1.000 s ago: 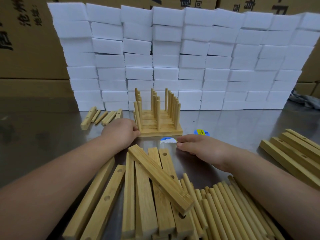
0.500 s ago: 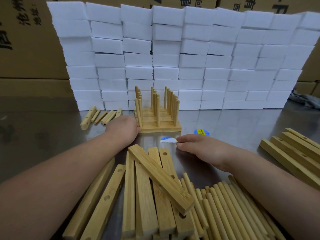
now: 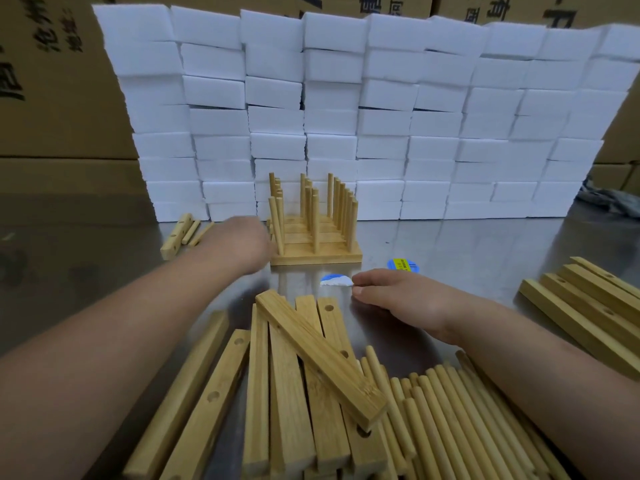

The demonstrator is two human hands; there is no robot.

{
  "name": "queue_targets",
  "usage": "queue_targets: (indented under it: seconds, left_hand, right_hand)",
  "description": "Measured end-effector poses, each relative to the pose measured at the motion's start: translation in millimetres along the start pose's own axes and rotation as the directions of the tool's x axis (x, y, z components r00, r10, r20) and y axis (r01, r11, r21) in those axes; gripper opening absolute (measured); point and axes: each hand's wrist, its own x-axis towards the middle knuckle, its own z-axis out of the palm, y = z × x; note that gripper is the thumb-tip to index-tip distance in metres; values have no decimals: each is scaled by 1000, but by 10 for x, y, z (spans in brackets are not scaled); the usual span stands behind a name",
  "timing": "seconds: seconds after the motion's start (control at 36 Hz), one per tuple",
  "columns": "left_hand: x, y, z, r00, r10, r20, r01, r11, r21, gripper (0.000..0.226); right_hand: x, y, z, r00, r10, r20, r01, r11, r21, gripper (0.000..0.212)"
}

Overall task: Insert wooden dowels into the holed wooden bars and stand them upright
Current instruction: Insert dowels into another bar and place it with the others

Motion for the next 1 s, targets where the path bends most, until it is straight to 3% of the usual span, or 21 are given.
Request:
queue_targets:
  seconds: [0.08,0.14,0.22,0.31,0.39,0.47,0.61,0.78,0.92,1.0]
  left_hand:
    - [-173,13,-254,996,88,-16,-90,980,-175,24]
    - [-341,47,-422,965,255,57,-216,903,-372,21]
    - [-649,93,-645,777,578,247,-401,759,-513,16]
    - [-827,97,-771,538,749,386,-551,659,-512,46]
    - [-872,141,-773,452,780,432,-633,622,-461,56]
    - [-901,195,-638,478,732,484,-679,658,-325,52]
    - [-934,215,-492,580,688,437,-641,716,-277,47]
    - [-975,245,-560,594,690,413,-629,719,-296,31]
    - [-960,189,-658,674,665,322,-597,747,-292,22]
    - [-945,179,-676,718,663,213,-588,741,-325,13]
  right_hand:
    - [-3,-5,-2,1000,-1,-6,1,1000,-2,37]
    - [-7,-8,-8,1000,0,-12,0,1000,-6,37]
    - [-8,-7,-9,1000,-8,-12,8,1000,-7,37]
    - [-9,-8,-10,1000,-20,8,20,1000,-17,39]
    - [-20,-25,-15,999,-30,20,30,1000,-9,38]
    - [-37,-36,-24,999,-30,32,31,999,-27,35]
    - [-129,-136,-114,997,-37,64,55,948,-312,12]
    - [-253,-287,-115,988,-13,157,96,842,-532,28]
    - [-282,-322,-42,967,-13,254,158,815,-558,12]
    - [-274,-294,-5,974,-12,226,138,822,-553,12]
